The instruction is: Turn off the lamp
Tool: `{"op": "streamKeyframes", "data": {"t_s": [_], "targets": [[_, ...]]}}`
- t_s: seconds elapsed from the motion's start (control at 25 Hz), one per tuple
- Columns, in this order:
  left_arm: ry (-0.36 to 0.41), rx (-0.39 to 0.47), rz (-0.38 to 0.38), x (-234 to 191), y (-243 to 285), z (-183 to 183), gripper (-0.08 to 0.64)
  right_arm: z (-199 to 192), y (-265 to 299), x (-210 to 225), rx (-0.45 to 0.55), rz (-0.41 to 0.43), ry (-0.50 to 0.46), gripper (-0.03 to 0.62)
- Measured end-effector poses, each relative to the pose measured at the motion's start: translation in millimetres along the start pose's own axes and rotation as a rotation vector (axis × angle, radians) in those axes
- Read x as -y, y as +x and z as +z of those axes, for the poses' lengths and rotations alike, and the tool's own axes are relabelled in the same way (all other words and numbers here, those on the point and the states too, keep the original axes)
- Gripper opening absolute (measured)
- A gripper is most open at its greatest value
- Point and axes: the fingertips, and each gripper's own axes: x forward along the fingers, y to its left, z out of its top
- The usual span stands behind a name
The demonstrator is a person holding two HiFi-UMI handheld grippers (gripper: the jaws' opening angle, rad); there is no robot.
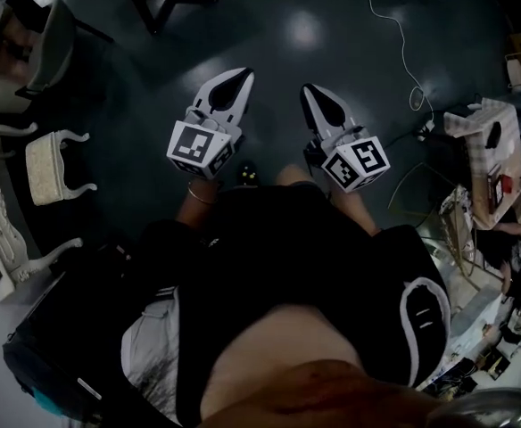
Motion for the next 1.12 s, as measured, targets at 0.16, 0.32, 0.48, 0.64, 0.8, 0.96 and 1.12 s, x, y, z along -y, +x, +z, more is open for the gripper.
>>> {"op": "streamKeyframes", "data": {"t_s": [0.16,0.32,0.48,0.64,0.8,0.96,1.12], "targets": [[0.0,-0.007,0.032,-10,-9,4,0.007,8,8,-10,0.025,0.027,-0.017,0.0],[0.007,0.002,0.006,-6,-3,4,0.006,8,6,-8,0.025,0.011,-0.013,0.0],[0.009,-0.003,-0.025,6,14,0,0.006,8,-3,11,0.034,-0.018,0.013,0.0],[0.02,-0.032,-0.032,10,38,-9,0.006,14,-5,37,0.052,-0.025,0.033,0.0],[0.032,-0.046,-0.015,10,71,-10,0.006,24,2,70,0.065,-0.007,0.04,0.0],[0.057,-0.047,-0.017,11,112,-11,0.006,38,12,111,0.081,0.008,0.057,0.0],[0.085,-0.044,-0.028,14,160,-5,0.006,56,19,153,0.102,0.012,0.085,0.0]]}}
